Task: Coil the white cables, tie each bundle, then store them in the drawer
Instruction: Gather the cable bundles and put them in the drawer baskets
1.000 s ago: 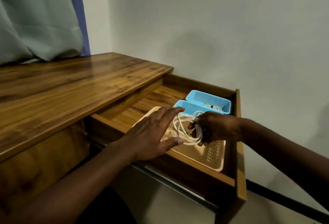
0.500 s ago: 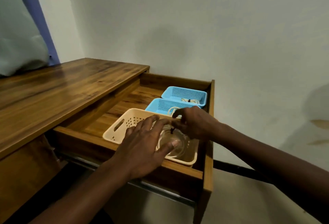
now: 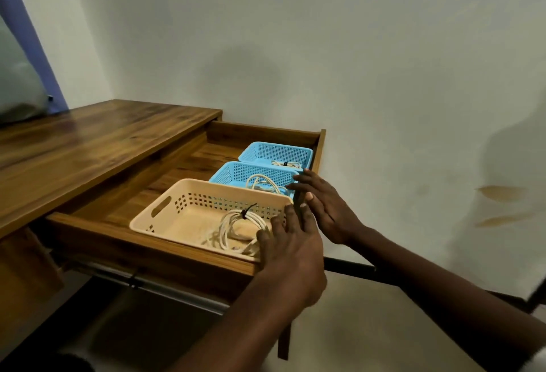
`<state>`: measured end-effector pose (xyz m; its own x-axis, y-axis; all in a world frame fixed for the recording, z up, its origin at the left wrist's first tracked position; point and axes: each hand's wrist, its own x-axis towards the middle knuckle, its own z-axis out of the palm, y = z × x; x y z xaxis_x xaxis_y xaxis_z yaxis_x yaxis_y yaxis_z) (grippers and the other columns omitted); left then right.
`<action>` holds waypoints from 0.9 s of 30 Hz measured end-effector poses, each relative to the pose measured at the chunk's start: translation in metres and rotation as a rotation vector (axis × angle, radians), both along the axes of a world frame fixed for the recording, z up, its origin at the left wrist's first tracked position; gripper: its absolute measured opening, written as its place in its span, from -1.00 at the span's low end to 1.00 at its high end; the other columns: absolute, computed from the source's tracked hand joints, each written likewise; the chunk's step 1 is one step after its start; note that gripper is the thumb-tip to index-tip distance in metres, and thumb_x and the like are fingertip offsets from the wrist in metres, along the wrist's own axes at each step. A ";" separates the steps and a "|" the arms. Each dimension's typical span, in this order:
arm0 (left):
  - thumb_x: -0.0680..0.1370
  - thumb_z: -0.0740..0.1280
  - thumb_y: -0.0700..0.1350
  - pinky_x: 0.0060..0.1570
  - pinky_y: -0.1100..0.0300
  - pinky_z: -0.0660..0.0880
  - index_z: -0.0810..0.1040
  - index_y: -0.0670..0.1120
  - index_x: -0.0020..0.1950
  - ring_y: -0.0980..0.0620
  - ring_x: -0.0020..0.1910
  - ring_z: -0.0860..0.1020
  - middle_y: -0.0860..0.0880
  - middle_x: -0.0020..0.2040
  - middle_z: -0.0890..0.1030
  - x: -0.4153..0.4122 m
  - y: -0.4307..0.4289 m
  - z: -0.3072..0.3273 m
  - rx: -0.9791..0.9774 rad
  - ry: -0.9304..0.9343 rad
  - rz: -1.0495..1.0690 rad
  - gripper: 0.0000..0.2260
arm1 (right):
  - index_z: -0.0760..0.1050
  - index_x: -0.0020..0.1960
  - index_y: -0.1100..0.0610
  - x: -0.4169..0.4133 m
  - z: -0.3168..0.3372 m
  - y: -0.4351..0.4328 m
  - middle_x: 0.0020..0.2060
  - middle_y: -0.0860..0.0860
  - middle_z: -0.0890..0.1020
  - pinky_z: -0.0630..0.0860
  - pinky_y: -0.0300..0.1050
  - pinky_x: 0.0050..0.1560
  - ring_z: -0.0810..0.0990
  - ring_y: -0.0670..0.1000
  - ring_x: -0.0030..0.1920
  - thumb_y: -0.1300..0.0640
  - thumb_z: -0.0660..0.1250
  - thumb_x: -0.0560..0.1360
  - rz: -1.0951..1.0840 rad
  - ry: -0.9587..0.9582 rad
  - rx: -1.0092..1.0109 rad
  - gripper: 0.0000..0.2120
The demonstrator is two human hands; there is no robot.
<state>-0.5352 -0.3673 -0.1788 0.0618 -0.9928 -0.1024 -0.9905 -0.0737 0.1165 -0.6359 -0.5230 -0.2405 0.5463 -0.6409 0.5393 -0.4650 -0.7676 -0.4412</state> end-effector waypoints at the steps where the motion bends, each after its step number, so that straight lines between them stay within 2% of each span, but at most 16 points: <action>1: 0.52 0.47 -0.10 0.53 -0.29 0.02 -0.27 -0.06 0.65 -0.26 0.65 -0.07 -0.18 0.68 -0.17 0.002 0.000 -0.001 0.004 -0.037 0.008 0.01 | 0.47 0.45 0.03 0.006 -0.004 0.000 0.52 0.00 0.42 0.22 0.25 0.55 0.15 -0.01 0.63 -0.16 -0.11 0.71 -0.002 -0.059 0.004 -0.45; 5: 0.56 0.41 -0.01 0.51 -0.37 -0.09 -0.22 -0.01 0.65 -0.23 0.65 -0.05 -0.16 0.68 -0.10 0.024 -0.006 -0.003 -0.065 -0.143 0.030 -0.07 | 0.47 0.45 0.05 0.032 -0.016 -0.005 0.53 0.02 0.40 0.23 0.28 0.55 0.12 -0.02 0.63 -0.07 -0.07 0.70 0.001 -0.203 0.026 -0.50; 9: 0.59 0.34 0.16 0.49 -0.40 -0.19 -0.21 0.08 0.65 -0.24 0.65 -0.09 -0.15 0.68 -0.11 0.064 -0.008 -0.001 -0.123 -0.214 0.097 -0.15 | 0.47 0.46 0.02 0.074 -0.017 -0.013 0.53 0.03 0.41 0.22 0.30 0.54 0.15 0.02 0.63 -0.06 -0.08 0.69 0.019 -0.210 -0.016 -0.50; 14: 0.55 0.16 0.39 0.46 -0.45 -0.31 -0.29 0.03 0.65 -0.31 0.62 -0.24 -0.22 0.65 -0.27 0.132 -0.004 0.009 -0.230 -0.377 0.281 -0.10 | 0.45 0.50 0.07 0.149 -0.002 -0.027 0.52 0.08 0.42 0.03 0.36 0.54 0.27 0.10 0.59 -0.03 -0.03 0.60 0.146 -0.141 -0.177 -0.44; 17: 0.51 0.06 0.47 0.41 -0.48 -0.38 -0.34 -0.05 0.63 -0.36 0.58 -0.35 -0.27 0.61 -0.37 0.180 -0.006 0.009 -0.319 -0.485 0.371 -0.03 | 0.39 0.53 0.15 0.212 0.017 -0.035 0.53 0.12 0.41 0.06 0.35 0.54 0.30 0.12 0.57 -0.07 -0.01 0.56 0.290 -0.113 -0.274 -0.37; 22: 0.42 0.02 0.58 0.40 -0.49 -0.36 -0.39 -0.11 0.61 -0.41 0.54 -0.42 -0.31 0.58 -0.43 0.257 -0.008 0.007 -0.381 -0.490 0.549 0.11 | 0.35 0.56 0.16 0.301 0.023 -0.048 0.55 0.14 0.37 0.14 0.32 0.51 0.27 0.11 0.59 -0.12 -0.01 0.61 0.344 -0.092 -0.388 -0.37; 27: 0.36 0.06 0.64 0.44 -0.49 -0.27 -0.32 -0.15 0.63 -0.49 0.55 -0.31 -0.35 0.60 -0.35 0.321 -0.015 0.010 -0.284 -0.408 0.729 0.19 | 0.35 0.56 0.06 0.376 0.025 -0.055 0.57 0.07 0.35 0.13 0.23 0.54 0.21 0.09 0.61 -0.19 0.02 0.61 0.354 -0.134 -0.373 -0.39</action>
